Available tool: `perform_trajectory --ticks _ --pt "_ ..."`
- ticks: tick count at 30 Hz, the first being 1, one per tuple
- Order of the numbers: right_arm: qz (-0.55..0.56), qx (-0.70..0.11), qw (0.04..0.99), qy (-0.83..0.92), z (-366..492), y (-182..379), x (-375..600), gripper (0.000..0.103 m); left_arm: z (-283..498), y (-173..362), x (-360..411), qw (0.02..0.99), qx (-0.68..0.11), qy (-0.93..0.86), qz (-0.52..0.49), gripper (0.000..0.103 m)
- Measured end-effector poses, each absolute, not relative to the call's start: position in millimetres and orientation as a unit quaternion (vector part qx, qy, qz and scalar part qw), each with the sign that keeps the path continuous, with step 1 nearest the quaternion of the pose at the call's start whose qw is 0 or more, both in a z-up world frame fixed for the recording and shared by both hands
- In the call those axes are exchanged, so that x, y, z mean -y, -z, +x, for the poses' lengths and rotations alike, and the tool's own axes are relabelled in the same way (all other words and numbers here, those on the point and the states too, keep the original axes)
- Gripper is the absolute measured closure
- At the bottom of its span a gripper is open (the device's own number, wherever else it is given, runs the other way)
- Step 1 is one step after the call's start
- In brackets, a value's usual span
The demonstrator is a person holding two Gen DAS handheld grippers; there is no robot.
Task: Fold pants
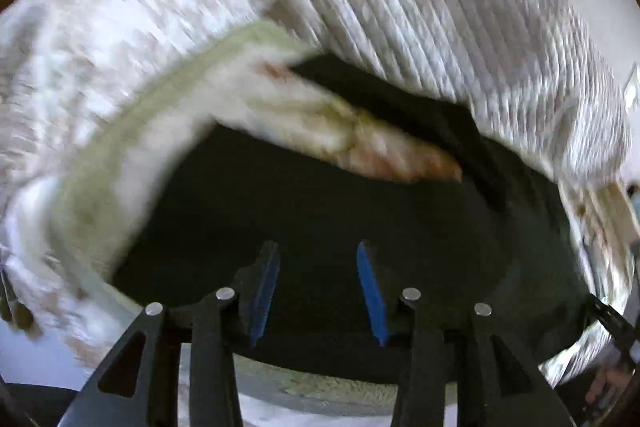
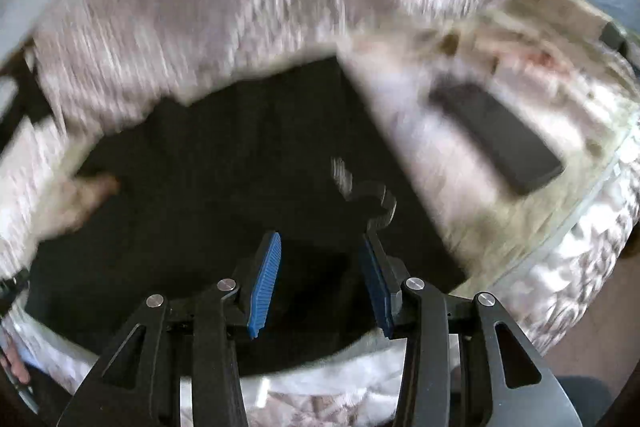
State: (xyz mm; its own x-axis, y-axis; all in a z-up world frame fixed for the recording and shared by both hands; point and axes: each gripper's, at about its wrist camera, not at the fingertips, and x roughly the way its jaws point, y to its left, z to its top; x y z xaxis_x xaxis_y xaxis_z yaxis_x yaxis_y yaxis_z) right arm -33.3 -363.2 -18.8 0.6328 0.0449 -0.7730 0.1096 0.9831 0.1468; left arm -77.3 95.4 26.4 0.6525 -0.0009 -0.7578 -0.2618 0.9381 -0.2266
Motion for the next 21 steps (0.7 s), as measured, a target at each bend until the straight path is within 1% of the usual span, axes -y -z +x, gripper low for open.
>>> perform_trajectory --ticks 2,4,8,12,13,14,15,16,19,21 --pt "0.094 -0.419 0.903 0.024 -35.8 17.5 369.7 0.063 -70.9 -13.9 -92.3 0.886 -0.433 -0.079 -0.146 0.060" --pt "0.077 -0.401 0.912 0.046 -38.1 4.3 371.0 0.063 -72.5 -19.8 -91.4 0.891 -0.424 -0.085 -0.138 0.059" --pt "0.074 -0.377 0.923 0.026 -31.4 -15.9 365.8 0.061 -61.6 -27.8 -92.4 0.894 -0.419 -0.107 -0.118 0.058" --pt "0.058 -0.388 0.919 -0.027 -2.6 -24.3 343.4 0.061 -38.9 -38.2 -84.9 0.898 -0.417 -0.098 -0.100 0.058" --pt "0.050 -0.389 0.919 -0.040 6.1 -26.0 335.6 0.061 -34.1 -42.0 -82.3 0.901 -0.413 -0.094 -0.095 0.054" --pt "0.046 -0.391 0.918 -0.048 10.7 -25.9 330.3 0.061 -26.2 -43.6 -80.0 0.902 -0.413 -0.088 -0.090 0.051" --pt "0.040 -0.396 0.916 -0.057 18.8 -23.9 324.4 0.057 -19.0 -42.4 -78.9 0.902 -0.414 -0.084 -0.085 0.047" --pt "0.036 -0.401 0.914 -0.059 23.1 -20.6 321.9 0.055 -13.4 -40.6 -78.6 0.902 -0.416 -0.087 -0.079 0.047" --pt "0.036 -0.437 0.898 -0.049 40.6 4.9 320.3 0.055 0.1 -27.2 -84.2 0.894 -0.431 -0.108 -0.065 0.047" --pt "0.048 -0.439 0.896 -0.045 42.2 12.2 325.7 0.055 2.2 -17.0 -91.1 0.888 -0.440 -0.120 -0.064 0.047"
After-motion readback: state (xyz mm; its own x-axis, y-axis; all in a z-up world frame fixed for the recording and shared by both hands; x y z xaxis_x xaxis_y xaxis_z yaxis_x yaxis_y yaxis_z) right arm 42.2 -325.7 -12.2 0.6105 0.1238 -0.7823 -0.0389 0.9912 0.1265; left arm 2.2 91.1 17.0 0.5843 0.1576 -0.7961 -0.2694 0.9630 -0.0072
